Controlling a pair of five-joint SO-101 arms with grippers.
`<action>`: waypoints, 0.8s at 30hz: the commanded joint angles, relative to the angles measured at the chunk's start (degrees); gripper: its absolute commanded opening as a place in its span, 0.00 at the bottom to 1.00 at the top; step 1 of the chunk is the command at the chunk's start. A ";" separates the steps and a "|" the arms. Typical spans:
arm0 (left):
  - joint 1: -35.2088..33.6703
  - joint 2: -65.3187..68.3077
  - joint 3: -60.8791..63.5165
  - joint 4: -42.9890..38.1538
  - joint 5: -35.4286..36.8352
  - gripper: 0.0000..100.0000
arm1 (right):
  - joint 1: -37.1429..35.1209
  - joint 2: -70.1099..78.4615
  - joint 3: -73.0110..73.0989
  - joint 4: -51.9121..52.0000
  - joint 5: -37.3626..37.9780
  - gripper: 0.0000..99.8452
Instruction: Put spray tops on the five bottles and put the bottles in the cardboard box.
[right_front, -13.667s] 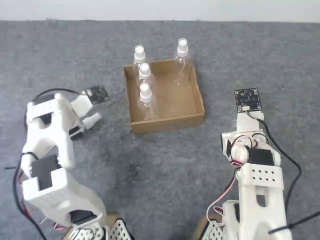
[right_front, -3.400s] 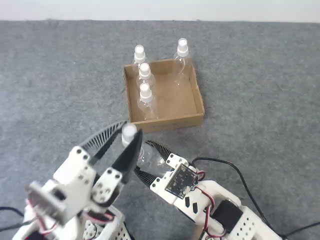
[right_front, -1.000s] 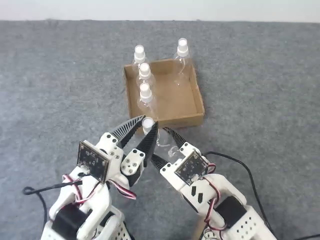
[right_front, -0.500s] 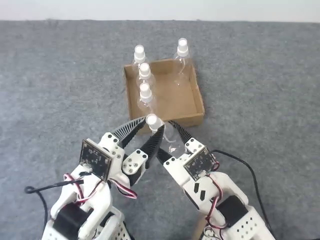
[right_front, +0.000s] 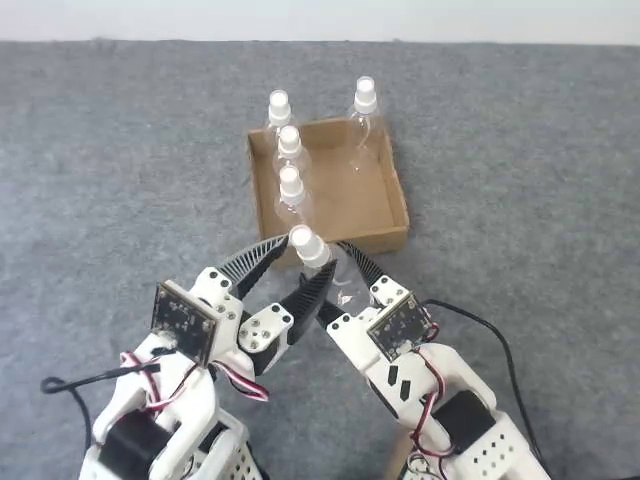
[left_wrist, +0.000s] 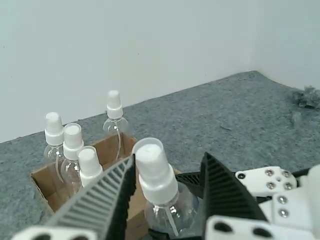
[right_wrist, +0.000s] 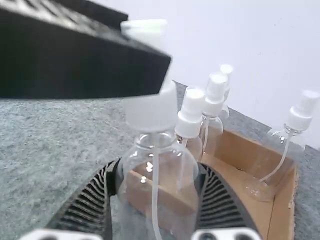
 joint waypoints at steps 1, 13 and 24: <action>-1.76 -0.26 -4.88 0.09 0.79 0.20 | 0.84 -0.31 1.14 -1.01 -0.35 0.04; -8.88 -0.26 -7.08 0.18 1.23 0.19 | 0.92 -0.31 1.23 -0.92 -0.26 0.04; -14.86 -0.26 -6.64 0.09 1.23 0.13 | 3.38 -0.31 1.05 -0.92 -0.26 0.04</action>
